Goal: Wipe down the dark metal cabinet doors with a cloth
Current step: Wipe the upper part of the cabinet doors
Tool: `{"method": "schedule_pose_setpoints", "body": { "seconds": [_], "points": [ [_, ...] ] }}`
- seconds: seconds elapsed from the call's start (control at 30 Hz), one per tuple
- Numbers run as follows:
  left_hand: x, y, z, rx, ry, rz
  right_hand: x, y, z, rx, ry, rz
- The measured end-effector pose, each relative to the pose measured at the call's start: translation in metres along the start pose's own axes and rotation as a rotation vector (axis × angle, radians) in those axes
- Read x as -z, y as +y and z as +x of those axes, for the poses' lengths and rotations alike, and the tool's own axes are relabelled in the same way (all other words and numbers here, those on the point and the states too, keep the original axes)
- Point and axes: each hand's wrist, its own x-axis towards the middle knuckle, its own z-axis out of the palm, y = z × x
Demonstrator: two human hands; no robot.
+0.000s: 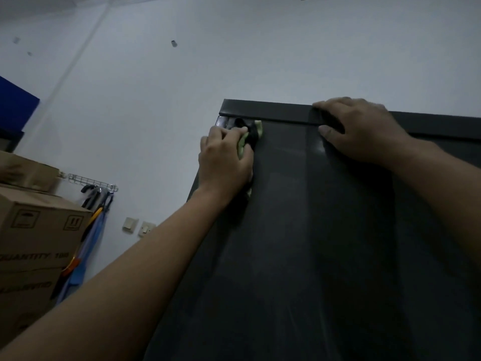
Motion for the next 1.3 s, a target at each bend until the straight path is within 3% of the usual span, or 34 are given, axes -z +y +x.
{"method": "schedule_pose_setpoints", "body": {
  "seconds": [0.07, 0.13, 0.33, 0.6, 0.7, 0.8, 0.87, 1.03, 1.3],
  "points": [
    [-0.009, 0.016, 0.005, 0.096, 0.045, 0.006, 0.011, 0.021, -0.012, -0.042, -0.014, -0.005],
    [-0.017, 0.035, 0.004, 0.083, 0.055, 0.005, 0.018, 0.045, -0.033, -0.128, 0.006, -0.029],
    [-0.035, 0.085, -0.026, -0.154, 0.000, -0.068, 0.018, 0.085, -0.083, -0.101, -0.030, -0.060],
    [-0.039, 0.122, -0.053, -0.531, -0.224, -0.044, 0.028, 0.106, -0.095, 0.048, -0.062, 0.098],
    [-0.042, 0.133, -0.049, -0.323, -0.133, -0.046, 0.041, 0.121, -0.112, 0.035, -0.026, 0.197],
    [-0.056, 0.168, -0.051, -0.050, -0.033, -0.073, 0.048, 0.140, -0.139, -0.018, -0.033, 0.109],
    [-0.064, 0.193, -0.057, -0.035, -0.063, -0.072, 0.049, 0.149, -0.159, -0.073, -0.079, 0.012],
    [-0.073, 0.230, -0.092, -0.373, -0.206, -0.060, 0.046, 0.161, -0.201, -0.143, -0.087, -0.038],
    [-0.052, 0.202, -0.109, -0.857, -0.406, -0.046, 0.034, 0.158, -0.237, -0.168, -0.056, 0.017]
  ]
}}
